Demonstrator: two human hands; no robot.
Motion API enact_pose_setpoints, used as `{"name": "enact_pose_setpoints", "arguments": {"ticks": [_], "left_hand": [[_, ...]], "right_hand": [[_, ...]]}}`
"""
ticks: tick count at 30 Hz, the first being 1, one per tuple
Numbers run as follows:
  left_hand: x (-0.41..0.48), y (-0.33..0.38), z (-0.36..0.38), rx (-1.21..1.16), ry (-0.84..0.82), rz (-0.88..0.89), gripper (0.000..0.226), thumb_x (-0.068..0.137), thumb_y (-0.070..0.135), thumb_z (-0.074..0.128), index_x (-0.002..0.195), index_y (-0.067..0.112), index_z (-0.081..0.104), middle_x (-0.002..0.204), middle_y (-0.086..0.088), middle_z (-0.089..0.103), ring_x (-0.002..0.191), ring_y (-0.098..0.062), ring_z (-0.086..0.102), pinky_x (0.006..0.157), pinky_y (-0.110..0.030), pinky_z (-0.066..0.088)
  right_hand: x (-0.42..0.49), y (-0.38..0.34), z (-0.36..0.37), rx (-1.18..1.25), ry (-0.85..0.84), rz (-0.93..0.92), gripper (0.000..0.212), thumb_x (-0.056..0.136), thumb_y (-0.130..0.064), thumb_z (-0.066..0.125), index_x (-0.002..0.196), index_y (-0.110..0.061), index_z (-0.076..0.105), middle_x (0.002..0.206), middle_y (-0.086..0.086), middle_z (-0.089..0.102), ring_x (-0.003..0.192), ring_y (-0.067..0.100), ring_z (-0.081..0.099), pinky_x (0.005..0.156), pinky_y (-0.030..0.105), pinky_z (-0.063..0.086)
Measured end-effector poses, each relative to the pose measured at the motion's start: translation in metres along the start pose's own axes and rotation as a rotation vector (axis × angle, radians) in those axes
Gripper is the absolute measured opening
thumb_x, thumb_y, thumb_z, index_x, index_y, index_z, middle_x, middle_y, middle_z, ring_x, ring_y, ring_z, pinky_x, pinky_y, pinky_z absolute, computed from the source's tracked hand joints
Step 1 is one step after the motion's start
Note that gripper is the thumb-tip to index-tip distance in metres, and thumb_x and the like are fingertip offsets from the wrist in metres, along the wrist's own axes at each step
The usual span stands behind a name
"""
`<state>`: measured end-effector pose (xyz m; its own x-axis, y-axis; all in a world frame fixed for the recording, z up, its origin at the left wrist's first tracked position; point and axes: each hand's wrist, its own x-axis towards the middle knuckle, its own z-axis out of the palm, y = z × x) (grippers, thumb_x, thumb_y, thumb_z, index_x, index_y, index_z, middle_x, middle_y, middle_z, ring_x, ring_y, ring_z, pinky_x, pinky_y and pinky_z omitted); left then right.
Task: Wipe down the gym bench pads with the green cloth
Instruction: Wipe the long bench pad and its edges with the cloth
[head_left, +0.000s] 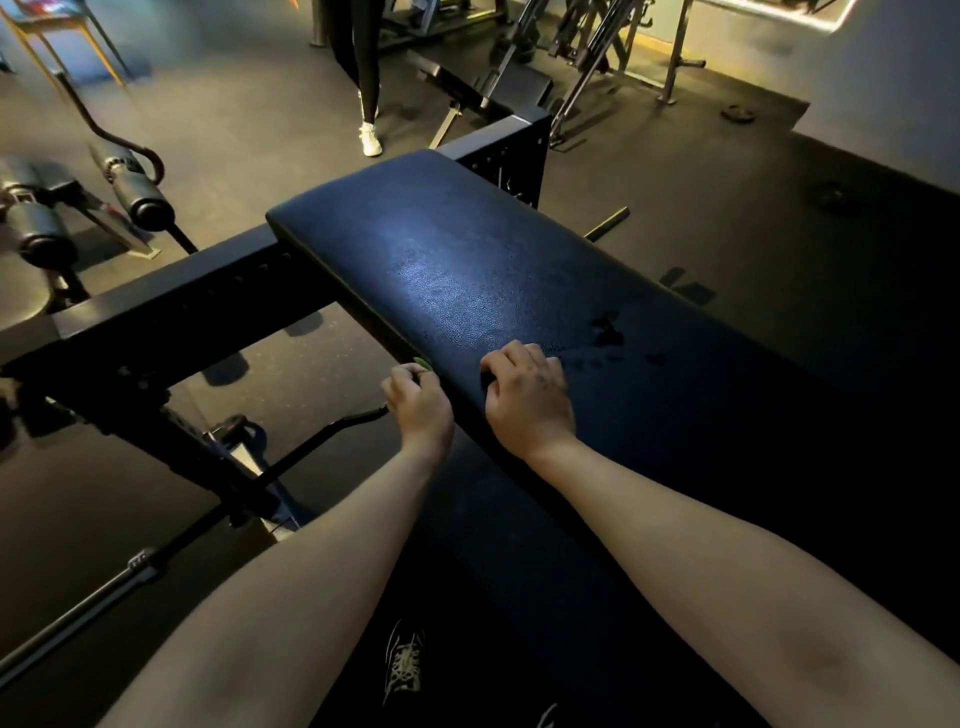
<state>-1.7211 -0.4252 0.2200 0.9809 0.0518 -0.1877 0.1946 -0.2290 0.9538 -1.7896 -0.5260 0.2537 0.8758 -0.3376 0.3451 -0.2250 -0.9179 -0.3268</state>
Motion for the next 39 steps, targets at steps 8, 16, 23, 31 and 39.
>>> {"name": "enact_pose_setpoints", "arguments": {"ticks": [8,16,23,31,39], "left_hand": [[-0.060,-0.020,-0.015,0.086,-0.194,0.223,0.012,0.097,0.005,0.049,0.090,0.014,0.052,0.102,-0.003,0.045,0.094,-0.019,0.047,0.089,-0.022,0.040],[0.005,0.017,-0.016,-0.060,0.009,0.089,0.015,0.093,0.014,0.054,0.103,0.023,0.050,0.119,-0.002,0.033,0.119,-0.030,0.045,0.113,-0.045,0.035],[-0.007,0.007,-0.002,0.068,-0.040,0.137,0.006,0.096,0.010,0.051,0.100,0.012,0.054,0.117,-0.005,0.036,0.119,-0.032,0.042,0.113,-0.039,0.030],[-0.059,-0.005,-0.018,0.213,-0.249,0.416,0.015,0.089,0.003,0.061,0.099,0.014,0.059,0.103,-0.002,0.048,0.105,-0.027,0.051,0.099,-0.030,0.039],[-0.060,0.033,-0.026,0.006,-0.306,0.629,0.060,0.090,0.015,0.066,0.142,0.010,0.038,0.143,-0.013,0.038,0.122,0.005,0.048,0.098,-0.011,0.042]], "right_hand": [[-0.012,0.002,-0.006,0.077,0.037,-0.004,0.025,0.075,-0.015,0.046,0.085,-0.019,0.068,0.087,0.002,0.062,0.086,0.029,0.055,0.076,0.039,0.043],[-0.010,0.004,-0.006,0.134,0.026,0.043,0.024,0.077,-0.014,0.047,0.086,-0.017,0.068,0.089,0.003,0.062,0.088,0.029,0.053,0.079,0.041,0.045],[-0.003,0.001,-0.001,0.070,0.050,0.034,0.018,0.076,-0.019,0.049,0.082,-0.020,0.066,0.087,0.000,0.061,0.088,0.027,0.055,0.075,0.038,0.039],[-0.010,0.003,-0.010,0.212,0.038,0.052,0.022,0.082,-0.020,0.050,0.091,-0.021,0.070,0.090,0.000,0.065,0.092,0.026,0.057,0.081,0.038,0.041],[-0.013,-0.019,-0.029,0.915,-0.193,0.156,0.036,0.094,-0.033,0.062,0.126,-0.025,0.048,0.120,0.002,0.056,0.106,0.018,0.060,0.091,0.034,0.052]]}}
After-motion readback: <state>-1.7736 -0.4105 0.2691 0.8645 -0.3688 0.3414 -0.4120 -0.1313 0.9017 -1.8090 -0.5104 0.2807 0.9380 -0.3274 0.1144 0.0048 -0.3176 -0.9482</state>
